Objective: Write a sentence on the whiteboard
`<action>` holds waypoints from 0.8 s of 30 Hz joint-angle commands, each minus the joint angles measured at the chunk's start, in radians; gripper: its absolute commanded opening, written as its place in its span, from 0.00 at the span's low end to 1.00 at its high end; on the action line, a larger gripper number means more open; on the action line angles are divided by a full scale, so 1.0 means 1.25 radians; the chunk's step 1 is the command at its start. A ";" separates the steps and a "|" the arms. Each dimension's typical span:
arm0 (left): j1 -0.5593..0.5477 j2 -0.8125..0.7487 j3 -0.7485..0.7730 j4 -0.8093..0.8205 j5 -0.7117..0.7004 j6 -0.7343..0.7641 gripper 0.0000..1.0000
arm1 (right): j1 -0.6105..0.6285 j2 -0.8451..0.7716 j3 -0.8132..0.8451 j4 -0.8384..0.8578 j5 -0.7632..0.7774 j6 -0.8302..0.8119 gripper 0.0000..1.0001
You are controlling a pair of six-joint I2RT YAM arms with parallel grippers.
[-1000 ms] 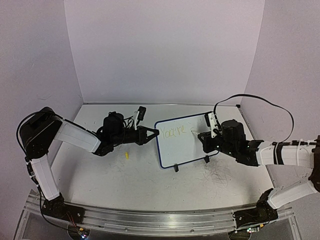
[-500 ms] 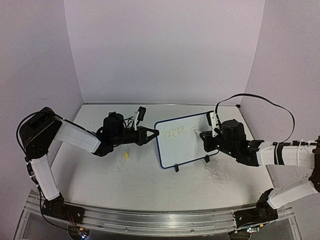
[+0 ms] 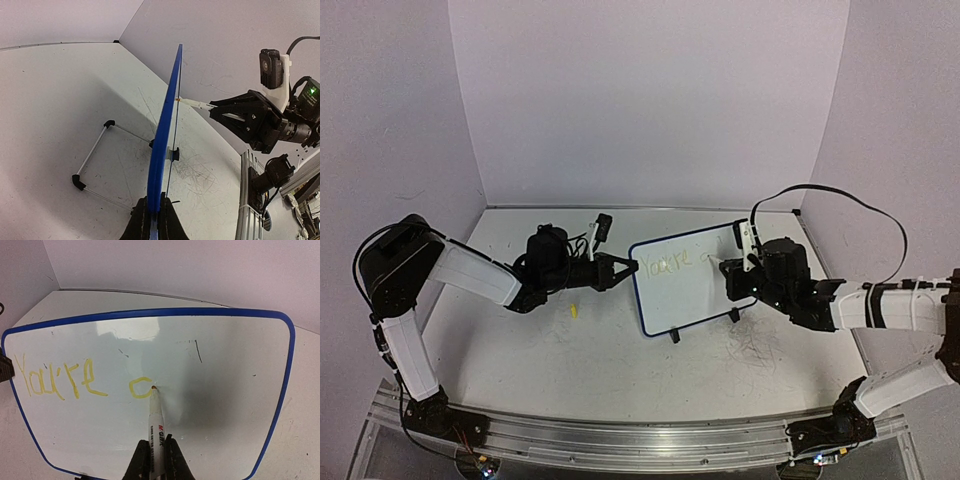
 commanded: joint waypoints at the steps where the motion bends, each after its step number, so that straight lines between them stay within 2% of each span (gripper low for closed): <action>1: -0.001 -0.028 -0.012 0.003 -0.011 0.021 0.00 | -0.003 0.016 0.036 0.034 0.026 -0.001 0.00; 24: -0.001 -0.034 -0.018 0.003 -0.016 0.021 0.00 | -0.003 0.030 0.050 0.045 0.008 -0.006 0.00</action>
